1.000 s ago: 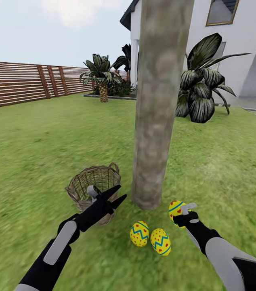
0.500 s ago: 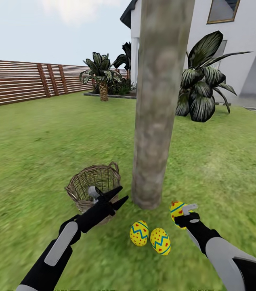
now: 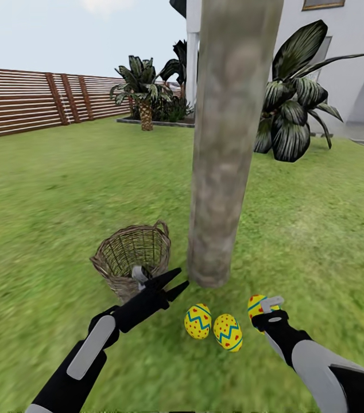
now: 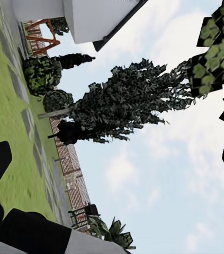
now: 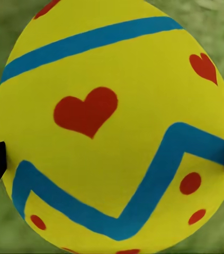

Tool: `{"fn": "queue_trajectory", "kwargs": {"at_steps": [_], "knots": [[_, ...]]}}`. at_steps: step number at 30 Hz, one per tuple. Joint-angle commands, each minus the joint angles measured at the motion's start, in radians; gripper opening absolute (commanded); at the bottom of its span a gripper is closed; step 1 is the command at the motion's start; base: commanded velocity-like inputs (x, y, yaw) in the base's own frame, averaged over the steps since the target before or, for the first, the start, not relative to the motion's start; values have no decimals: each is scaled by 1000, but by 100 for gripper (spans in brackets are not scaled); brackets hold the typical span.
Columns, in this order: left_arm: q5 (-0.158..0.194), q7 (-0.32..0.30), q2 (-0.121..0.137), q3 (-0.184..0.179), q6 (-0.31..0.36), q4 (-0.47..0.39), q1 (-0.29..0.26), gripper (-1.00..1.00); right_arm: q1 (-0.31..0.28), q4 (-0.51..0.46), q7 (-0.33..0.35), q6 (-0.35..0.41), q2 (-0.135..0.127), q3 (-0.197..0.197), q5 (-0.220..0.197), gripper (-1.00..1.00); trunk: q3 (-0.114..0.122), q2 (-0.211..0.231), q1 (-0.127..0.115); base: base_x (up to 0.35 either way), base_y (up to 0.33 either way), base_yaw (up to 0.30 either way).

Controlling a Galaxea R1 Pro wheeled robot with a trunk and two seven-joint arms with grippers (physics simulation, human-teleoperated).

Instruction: Take the three Easter eggs out of the wicker basket on the lawn in the garden, then place them on the lawn next to a single tree (choose any tree) so that all three eggs are next to the same tree and none are left in the basket.

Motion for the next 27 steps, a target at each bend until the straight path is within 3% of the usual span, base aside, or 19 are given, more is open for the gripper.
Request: {"fn": "queue_trajectory", "kwargs": {"at_steps": [1,4,8,12,13,16,20,23,27], "knots": [[8,1,0,-2,6,0,-1,100,-1,-1,-1,2,0,-4,23,-100,-5,-1,0,0,0,0],[8,1,-1,-3,6,1,-1,100,-2,-3,0,-6,-1,1,60,-100,-16,-1,2,0,0,0],[5,2,-30,-3,6,9,-1,100,-2,-7,3,-7,0,3,65,-100,-32,-2,3,0,0,0],[5,2,-36,-3,5,12,-1,100,-11,-19,0,9,0,3,64,-100,-47,-3,5,0,0,0],[5,4,-36,-4,5,12,-1,100,-20,-17,0,46,0,2,58,-100,-51,-3,6,0,0,0],[5,32,-50,-18,-14,14,-1,100,-49,-18,0,109,0,0,50,-100,-63,-4,7,0,0,0],[6,54,-54,-66,-44,12,-1,100,-60,-12,0,114,1,-2,49,-100,-78,-5,9,0,0,0],[5,56,-55,-73,-46,12,-1,100,-60,-12,0,111,2,-2,52,-100,-90,-6,10,0,0,0],[5,56,-55,-73,-46,13,-1,100,-94,-20,0,116,39,0,59,-100,-105,-7,12,0,0,0]]}}
